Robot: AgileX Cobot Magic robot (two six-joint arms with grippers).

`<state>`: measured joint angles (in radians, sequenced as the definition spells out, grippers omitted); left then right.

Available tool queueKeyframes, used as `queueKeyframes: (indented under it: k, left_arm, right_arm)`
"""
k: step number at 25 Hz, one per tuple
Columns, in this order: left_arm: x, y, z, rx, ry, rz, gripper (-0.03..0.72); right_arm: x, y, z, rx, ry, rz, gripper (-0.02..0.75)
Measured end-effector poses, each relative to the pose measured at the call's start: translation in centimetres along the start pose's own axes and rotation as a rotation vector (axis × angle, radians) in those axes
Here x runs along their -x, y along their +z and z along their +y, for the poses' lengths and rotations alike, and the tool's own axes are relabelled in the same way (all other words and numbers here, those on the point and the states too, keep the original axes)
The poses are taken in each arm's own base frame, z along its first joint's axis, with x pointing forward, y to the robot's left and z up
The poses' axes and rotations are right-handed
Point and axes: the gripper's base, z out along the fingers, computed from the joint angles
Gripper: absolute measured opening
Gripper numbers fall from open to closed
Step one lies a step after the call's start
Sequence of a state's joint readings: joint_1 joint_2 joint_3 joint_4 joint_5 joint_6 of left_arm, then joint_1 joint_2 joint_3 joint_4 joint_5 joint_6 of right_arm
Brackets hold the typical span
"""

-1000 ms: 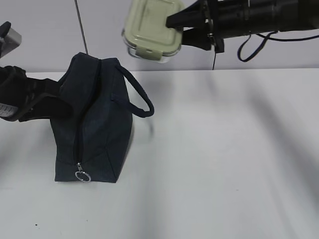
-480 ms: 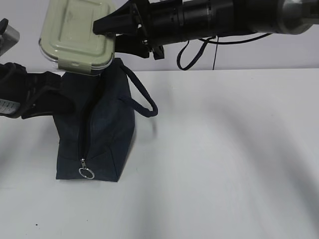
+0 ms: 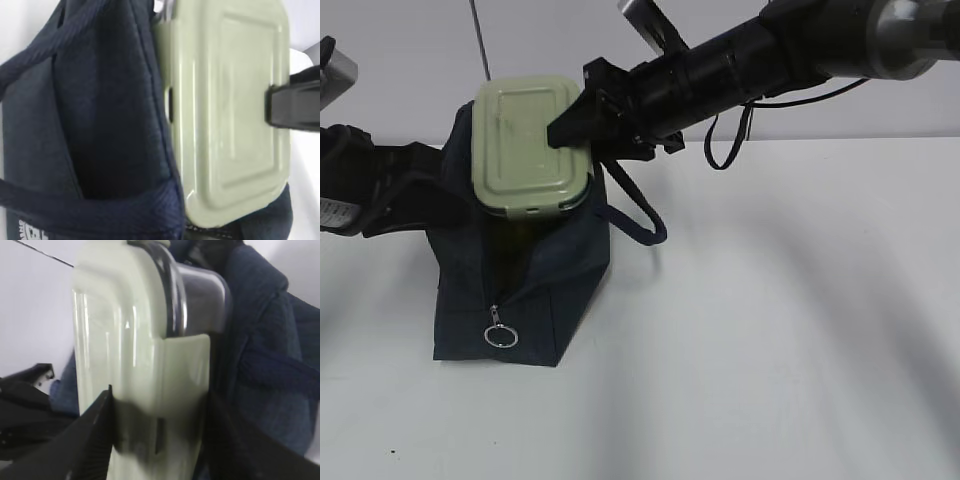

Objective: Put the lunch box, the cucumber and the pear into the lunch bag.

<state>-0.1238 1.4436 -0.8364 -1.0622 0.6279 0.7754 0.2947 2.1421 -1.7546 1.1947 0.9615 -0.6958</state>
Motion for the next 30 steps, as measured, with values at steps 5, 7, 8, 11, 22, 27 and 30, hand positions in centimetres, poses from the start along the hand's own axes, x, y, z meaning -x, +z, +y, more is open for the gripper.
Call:
queueKeyframes:
  k: [5, 7, 8, 11, 22, 27, 30]
  left_arm:
    - [0.0, 0.0, 0.0, 0.000, -0.005, -0.005, -0.019]
    - [0.1, 0.0, 0.0, 0.002, -0.006, -0.009, -0.019]
    - [0.1, 0.0, 0.0, 0.002, -0.008, -0.010, -0.020]
    - [0.1, 0.0, 0.0, 0.000, -0.013, -0.013, -0.019]
    - [0.2, 0.0, -0.1, -0.011, -0.036, -0.026, -0.019]
    - [0.3, 0.0, -0.1, -0.015, -0.042, -0.028, -0.019]
    - [0.3, 0.0, -0.1, -0.015, -0.042, -0.028, -0.019]
  right_arm:
    - [-0.9, -0.2, -1.1, -0.116, 0.035, 0.097, 0.383]
    - [-1.2, -0.2, -1.5, -0.155, 0.060, 0.126, 0.383]
    - [-1.3, -0.2, -1.6, -0.166, 0.068, 0.138, 0.383]
    - [-1.4, -0.1, -1.6, -0.178, 0.090, 0.147, 0.383]
    - [-1.7, 3.6, 0.0, -0.184, 0.073, 0.085, 0.410]
    - [-1.0, 5.1, 0.1, -0.111, 0.137, 0.037, 0.486]
    - [-0.2, 4.9, 0.9, -0.089, 0.128, 0.010, 0.499]
